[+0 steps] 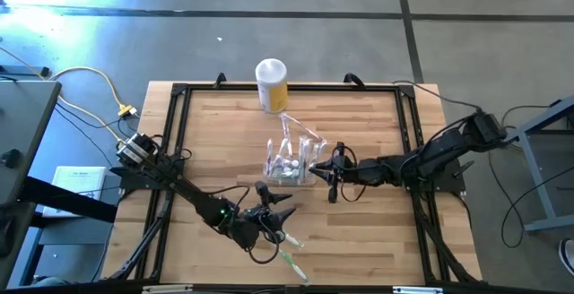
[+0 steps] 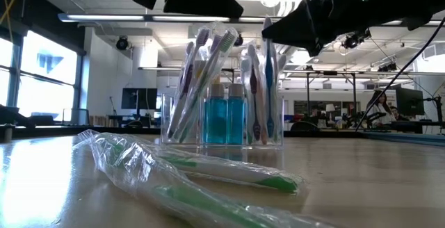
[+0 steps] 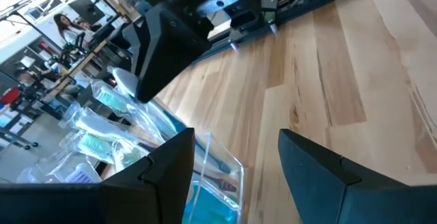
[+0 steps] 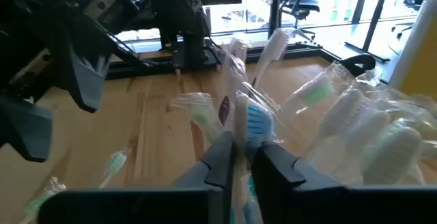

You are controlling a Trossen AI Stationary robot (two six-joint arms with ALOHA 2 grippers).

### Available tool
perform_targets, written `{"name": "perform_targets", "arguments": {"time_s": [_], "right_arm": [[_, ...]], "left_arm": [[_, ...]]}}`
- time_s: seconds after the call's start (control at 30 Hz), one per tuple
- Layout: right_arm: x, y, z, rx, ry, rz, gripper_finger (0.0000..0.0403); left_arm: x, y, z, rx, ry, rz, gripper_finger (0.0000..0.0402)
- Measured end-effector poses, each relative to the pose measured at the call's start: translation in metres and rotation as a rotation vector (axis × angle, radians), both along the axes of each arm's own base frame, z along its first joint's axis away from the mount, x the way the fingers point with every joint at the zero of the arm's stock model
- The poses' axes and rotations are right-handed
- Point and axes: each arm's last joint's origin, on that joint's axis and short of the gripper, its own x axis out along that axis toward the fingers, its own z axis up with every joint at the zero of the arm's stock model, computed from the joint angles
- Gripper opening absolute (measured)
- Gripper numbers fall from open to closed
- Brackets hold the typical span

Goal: Pick & Place toothbrushing station
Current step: Put the blue toothbrush into the transparent organizer

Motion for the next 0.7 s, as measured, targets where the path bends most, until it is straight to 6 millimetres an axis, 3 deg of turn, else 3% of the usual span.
{"name": "perform_targets", "arguments": {"time_s": [0.5,0.7], "right_arm": [[-0.001,-0.002,0.002,-0.006,-0.002,-0.031,0.0205],[-0.005,-0.003,0.014,-0.055,-0.036,-0.021,0.0234]], "left_arm": [[-0.001,0.001,-0.003,-0.007,0.015,0.005,0.0205],[-0.001,0.001,-0.003,-0.008,0.017,0.006,0.0205]]}}
